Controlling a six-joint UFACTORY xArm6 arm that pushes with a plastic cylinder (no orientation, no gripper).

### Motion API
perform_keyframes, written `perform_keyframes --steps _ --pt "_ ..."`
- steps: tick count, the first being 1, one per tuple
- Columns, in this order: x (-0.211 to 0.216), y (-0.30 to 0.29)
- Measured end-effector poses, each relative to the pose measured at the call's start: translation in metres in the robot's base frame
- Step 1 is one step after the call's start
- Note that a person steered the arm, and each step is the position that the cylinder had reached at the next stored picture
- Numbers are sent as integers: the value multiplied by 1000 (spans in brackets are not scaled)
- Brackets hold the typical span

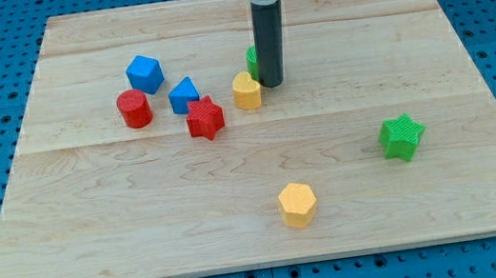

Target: Slide green star closer to yellow heart

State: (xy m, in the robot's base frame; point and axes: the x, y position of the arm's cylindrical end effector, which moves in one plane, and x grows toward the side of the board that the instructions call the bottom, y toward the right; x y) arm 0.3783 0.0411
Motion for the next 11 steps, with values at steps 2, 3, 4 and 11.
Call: perform_keyframes --steps 2,3,4,11 --pt "-35 43" --pt "-48 -40" --pt "-51 14" --pt "151 115"
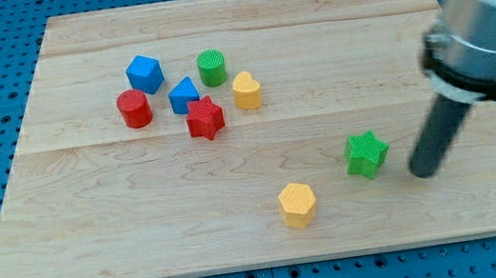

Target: Slide green star closer to yellow heart

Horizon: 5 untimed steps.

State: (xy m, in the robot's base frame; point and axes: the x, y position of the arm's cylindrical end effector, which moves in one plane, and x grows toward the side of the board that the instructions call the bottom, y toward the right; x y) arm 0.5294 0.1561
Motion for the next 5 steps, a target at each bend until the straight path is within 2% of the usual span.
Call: perform_keyframes --steps 2,3,4,5 --pt "-41 -128" --pt "-7 -122" --pt "-17 -166" --pt "-45 -155"
